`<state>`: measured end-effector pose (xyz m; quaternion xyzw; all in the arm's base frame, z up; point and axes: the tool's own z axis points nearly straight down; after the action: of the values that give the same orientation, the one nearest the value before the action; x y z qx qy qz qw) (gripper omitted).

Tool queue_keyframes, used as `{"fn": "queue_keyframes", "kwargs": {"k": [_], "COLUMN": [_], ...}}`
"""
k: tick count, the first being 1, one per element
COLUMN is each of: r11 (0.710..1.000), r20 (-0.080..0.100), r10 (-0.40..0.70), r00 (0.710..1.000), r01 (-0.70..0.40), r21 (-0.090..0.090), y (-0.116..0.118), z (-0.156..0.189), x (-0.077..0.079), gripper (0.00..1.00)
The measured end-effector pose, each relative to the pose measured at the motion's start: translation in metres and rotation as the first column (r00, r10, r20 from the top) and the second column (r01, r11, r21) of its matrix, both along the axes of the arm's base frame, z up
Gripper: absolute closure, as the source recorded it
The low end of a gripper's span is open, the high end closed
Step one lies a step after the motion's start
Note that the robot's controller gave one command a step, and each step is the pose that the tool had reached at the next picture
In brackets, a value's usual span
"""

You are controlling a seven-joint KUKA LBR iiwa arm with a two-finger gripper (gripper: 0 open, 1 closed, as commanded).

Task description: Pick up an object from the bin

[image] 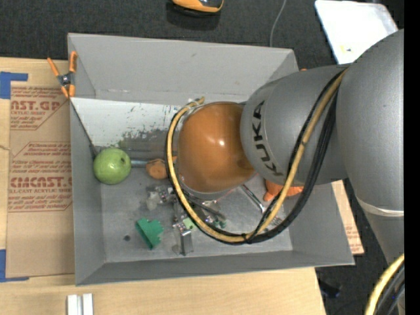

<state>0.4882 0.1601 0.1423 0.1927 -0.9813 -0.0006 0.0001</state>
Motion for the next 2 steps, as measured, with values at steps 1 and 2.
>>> {"fn": "queue_keyframes", "kwargs": {"k": [1,2], "r11": [1.000,0.989], "r20": [-0.001,0.000], "r10": [-0.002,0.147], "r00": [1.000,0.989], "r01": [0.002,-0.147], "r21": [0.002,0.002], "y": [0.004,0.009], "z": [0.001,-0.016], "x": [-0.003,-0.008], "gripper": [0.00,0.00]}}
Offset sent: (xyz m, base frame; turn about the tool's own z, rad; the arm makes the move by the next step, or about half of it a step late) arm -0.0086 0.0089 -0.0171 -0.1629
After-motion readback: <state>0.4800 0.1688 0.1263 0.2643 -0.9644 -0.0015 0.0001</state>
